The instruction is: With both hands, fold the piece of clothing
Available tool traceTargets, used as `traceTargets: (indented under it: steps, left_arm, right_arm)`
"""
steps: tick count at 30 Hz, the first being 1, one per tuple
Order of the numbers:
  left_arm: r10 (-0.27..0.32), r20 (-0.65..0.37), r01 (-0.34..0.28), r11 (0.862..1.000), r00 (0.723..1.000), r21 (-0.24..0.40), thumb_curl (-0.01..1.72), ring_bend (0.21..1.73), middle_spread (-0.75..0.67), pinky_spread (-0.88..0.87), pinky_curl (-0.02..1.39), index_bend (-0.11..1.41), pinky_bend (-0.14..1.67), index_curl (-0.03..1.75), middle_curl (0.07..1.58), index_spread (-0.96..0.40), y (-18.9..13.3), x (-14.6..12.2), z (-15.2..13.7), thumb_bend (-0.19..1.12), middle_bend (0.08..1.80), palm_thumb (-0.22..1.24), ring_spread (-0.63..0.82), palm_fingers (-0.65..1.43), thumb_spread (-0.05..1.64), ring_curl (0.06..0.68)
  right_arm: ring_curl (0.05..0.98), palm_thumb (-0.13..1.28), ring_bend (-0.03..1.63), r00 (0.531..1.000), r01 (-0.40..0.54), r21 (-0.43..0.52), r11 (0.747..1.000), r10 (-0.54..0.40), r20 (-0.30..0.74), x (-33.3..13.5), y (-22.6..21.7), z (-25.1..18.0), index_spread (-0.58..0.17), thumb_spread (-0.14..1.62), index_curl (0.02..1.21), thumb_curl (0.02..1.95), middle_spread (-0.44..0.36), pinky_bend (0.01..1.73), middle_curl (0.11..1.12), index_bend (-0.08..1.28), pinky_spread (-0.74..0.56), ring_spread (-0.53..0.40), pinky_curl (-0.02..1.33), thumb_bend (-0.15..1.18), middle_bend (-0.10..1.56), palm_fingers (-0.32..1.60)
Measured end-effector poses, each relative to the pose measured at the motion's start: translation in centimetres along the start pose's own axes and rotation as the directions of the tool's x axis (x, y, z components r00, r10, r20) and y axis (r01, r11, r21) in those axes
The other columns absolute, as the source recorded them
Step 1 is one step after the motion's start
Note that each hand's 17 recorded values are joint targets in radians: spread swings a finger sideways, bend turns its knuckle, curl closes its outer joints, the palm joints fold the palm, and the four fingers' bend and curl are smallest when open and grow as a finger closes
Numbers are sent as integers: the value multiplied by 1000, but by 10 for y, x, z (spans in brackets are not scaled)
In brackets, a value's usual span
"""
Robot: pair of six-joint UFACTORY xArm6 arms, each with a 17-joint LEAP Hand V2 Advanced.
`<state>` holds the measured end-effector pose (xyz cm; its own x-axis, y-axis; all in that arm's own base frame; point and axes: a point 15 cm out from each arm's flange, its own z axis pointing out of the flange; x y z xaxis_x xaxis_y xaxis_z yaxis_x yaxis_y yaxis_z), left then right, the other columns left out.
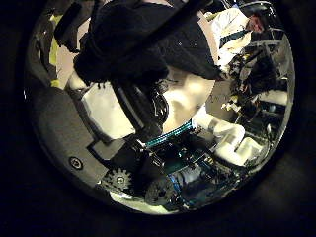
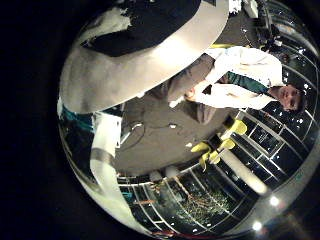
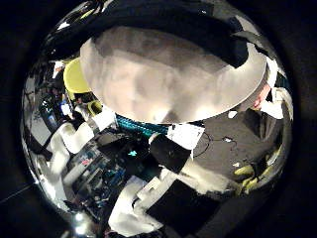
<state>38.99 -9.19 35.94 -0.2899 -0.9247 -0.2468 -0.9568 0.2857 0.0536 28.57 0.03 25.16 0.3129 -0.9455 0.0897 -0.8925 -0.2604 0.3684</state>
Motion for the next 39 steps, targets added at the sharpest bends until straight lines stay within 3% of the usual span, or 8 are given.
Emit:
traceTargets:
  steps: [10,16,19,23,30,33,35,39]
  left_arm:
    - [-2,-2,2,1000,1000,-13,394,1246,-486,-704,680,501,813,1091,860,-698,6,-10,-6,96,1062,456,-463,1015,1508,515]
    - [8,-2,-8,1000,1000,-25,398,1243,-487,-713,700,476,800,1130,871,-716,15,-12,-10,86,1046,452,-465,1013,1512,518]
    - [17,-2,-17,999,1000,-29,400,1241,-488,-717,709,459,793,1146,876,-720,23,-14,-12,83,1041,452,-466,1013,1513,518]
    - [36,-9,-36,998,999,-59,402,1237,-490,-723,721,438,778,1164,882,-724,40,-17,-1,79,1037,453,-466,1012,1515,519]
    - [69,-27,-71,994,997,-86,404,1230,-493,-733,736,408,751,1190,891,-732,72,-14,12,73,1024,456,-466,1021,1516,517]
    - [68,-23,-70,994,997,-78,405,1227,-496,-740,742,399,743,1200,895,-735,71,-16,9,70,1014,457,-466,1023,1516,517]
    - [66,-22,-68,995,998,-75,405,1222,-498,-744,745,392,737,1206,897,-737,65,-17,6,68,1009,458,-466,1026,1517,518]
    - [56,-26,-57,996,998,-62,405,1215,-501,-750,751,379,730,1214,902,-740,52,-20,-2,65,999,460,-466,1034,1517,517]
  right_arm:
    - [399,446,925,998,-35,51,998,38,-59,-8,-34,14,-212,1027,408,322,-76,869,492,193,-52,-218,124,-14,436,307]
    - [452,753,1106,994,-76,113,991,83,-64,-9,-50,8,-357,1057,462,396,-202,1155,608,298,-275,-285,204,76,682,1062]
    - [506,846,1135,992,-95,178,979,108,-65,-6,-56,-5,-393,1075,575,420,-232,1217,678,480,-274,-280,259,101,801,1178]
    - [575,951,1222,991,-101,206,973,118,-70,4,-52,-14,-416,1124,725,471,-244,1306,782,723,-249,-283,317,131,972,1105]
    - [675,977,1309,991,-89,286,954,114,-71,9,-28,-44,-414,1150,869,534,-235,1434,886,881,-226,-295,413,102,1106,964]
    - [680,843,1320,990,-98,297,950,123,-66,8,-13,-52,-412,1161,871,513,-232,1450,878,818,-235,-285,437,5,1098,934]
    - [680,641,1310,990,-107,266,958,127,-59,6,-3,-48,-405,1130,850,450,-231,1433,838,605,-310,-278,457,-83,943,502]
    - [645,485,1243,992,-101,214,972,116,-59,-1,1,-26,-382,1088,791,399,-206,1362,789,470,-281,-260,430,-67,818,218]
